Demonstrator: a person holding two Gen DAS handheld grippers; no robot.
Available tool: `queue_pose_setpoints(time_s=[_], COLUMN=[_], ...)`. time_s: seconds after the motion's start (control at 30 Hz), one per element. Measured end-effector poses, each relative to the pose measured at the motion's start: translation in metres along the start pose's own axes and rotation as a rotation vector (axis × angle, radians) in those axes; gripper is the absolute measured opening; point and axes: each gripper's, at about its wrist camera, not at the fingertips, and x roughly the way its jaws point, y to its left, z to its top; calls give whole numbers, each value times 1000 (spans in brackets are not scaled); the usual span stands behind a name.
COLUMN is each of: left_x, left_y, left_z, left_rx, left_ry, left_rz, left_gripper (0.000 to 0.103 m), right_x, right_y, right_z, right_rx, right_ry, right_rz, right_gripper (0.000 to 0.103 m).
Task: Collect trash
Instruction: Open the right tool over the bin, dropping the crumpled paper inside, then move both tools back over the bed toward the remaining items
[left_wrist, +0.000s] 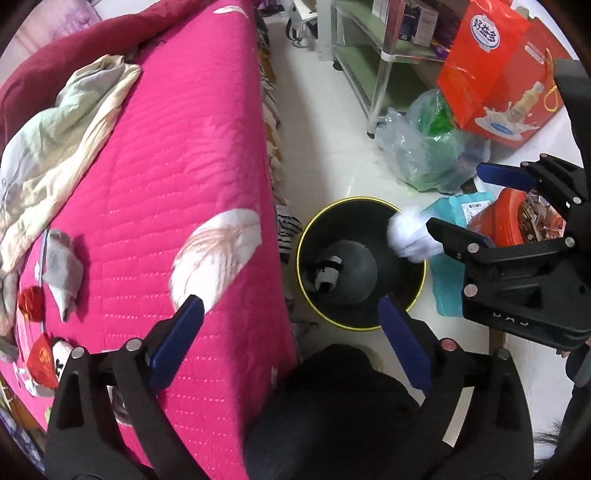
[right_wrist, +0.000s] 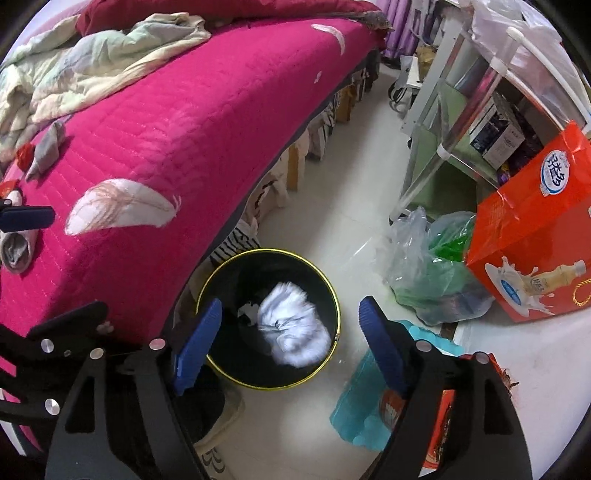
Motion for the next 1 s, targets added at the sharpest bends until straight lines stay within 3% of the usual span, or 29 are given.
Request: queue_pose_setpoints(time_s=[0.4,1.0], left_x=[-15,-47], left_y=[4,43], left_z=[-17,-56], left_rx=[-27,-164], left_ry=[-12,-27], left_rz=[-9,20], left_gripper=[93,93], right_x=[-23,-50], right_y=[26,85], right_z=[1,13], right_rx=[-78,-195], right_ry=[-15,-71], right_rz=[-33,35], right_gripper=[82,82])
